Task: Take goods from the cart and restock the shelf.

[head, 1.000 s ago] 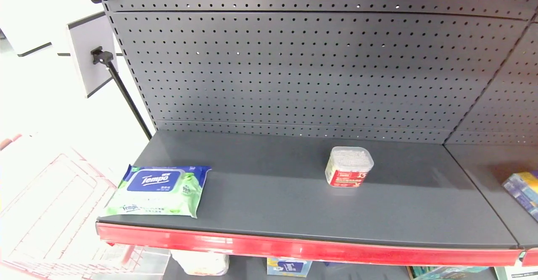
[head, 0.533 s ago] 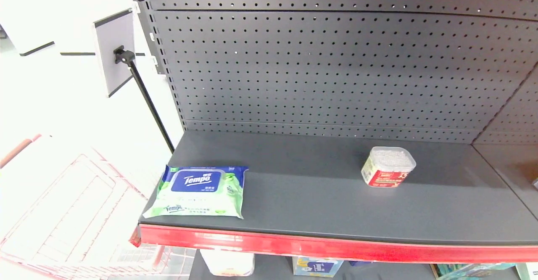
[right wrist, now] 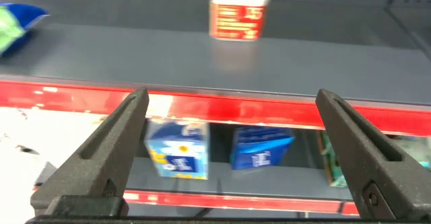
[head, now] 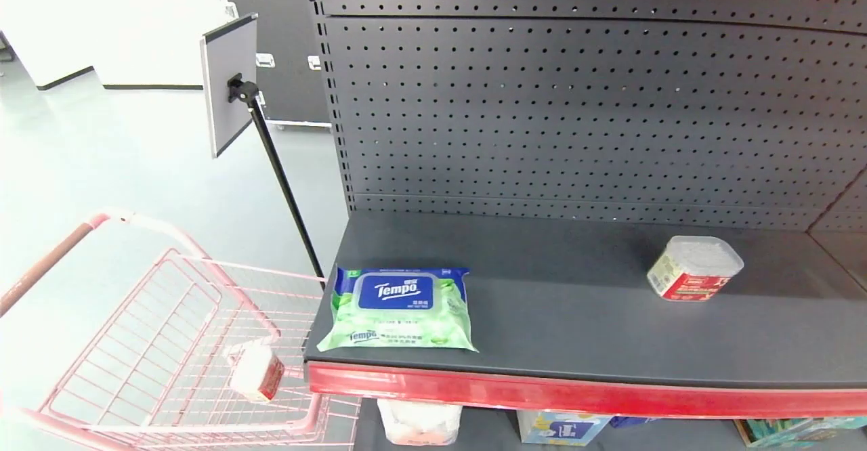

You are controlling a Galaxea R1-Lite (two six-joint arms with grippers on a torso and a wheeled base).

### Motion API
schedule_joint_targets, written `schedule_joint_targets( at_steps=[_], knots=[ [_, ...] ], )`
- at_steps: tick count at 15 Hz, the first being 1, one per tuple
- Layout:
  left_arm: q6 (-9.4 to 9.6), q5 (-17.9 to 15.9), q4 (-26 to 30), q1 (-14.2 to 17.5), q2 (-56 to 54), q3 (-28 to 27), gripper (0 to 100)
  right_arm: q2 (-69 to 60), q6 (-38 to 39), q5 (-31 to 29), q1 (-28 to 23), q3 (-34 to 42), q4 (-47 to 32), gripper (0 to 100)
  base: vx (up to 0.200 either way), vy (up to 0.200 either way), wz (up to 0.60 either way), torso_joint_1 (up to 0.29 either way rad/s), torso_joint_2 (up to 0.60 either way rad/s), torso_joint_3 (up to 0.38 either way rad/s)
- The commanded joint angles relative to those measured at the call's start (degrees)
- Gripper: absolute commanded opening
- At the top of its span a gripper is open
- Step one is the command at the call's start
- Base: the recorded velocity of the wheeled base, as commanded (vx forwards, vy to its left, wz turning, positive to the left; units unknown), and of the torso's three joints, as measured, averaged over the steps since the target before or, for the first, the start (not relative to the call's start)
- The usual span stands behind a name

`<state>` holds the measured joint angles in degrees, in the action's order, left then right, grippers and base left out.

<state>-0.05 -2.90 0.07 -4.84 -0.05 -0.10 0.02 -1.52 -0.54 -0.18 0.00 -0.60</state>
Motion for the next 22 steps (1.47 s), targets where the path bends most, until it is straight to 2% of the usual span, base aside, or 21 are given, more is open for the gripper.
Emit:
schedule_joint_targets(
  at_steps=[1,17,22],
  knots=[
    [-0.04,0.0,0.01,0.01,0.05,0.01,100,-0.02,-0.06,0.01,0.01,0.0,-0.02,100,0.0,0.2,0.0,0.002,0.02,0.007],
    [-0.04,0.0,0.01,0.01,0.05,0.01,100,0.06,-0.06,0.01,0.01,0.0,0.07,100,0.0,0.2,0.0,0.002,0.01,0.004],
    [0.05,0.0,0.01,0.01,0.05,0.01,100,-0.02,-0.06,0.01,0.01,0.0,-0.02,100,0.0,0.0,0.0,0.0,0.0,0.0]
  ],
)
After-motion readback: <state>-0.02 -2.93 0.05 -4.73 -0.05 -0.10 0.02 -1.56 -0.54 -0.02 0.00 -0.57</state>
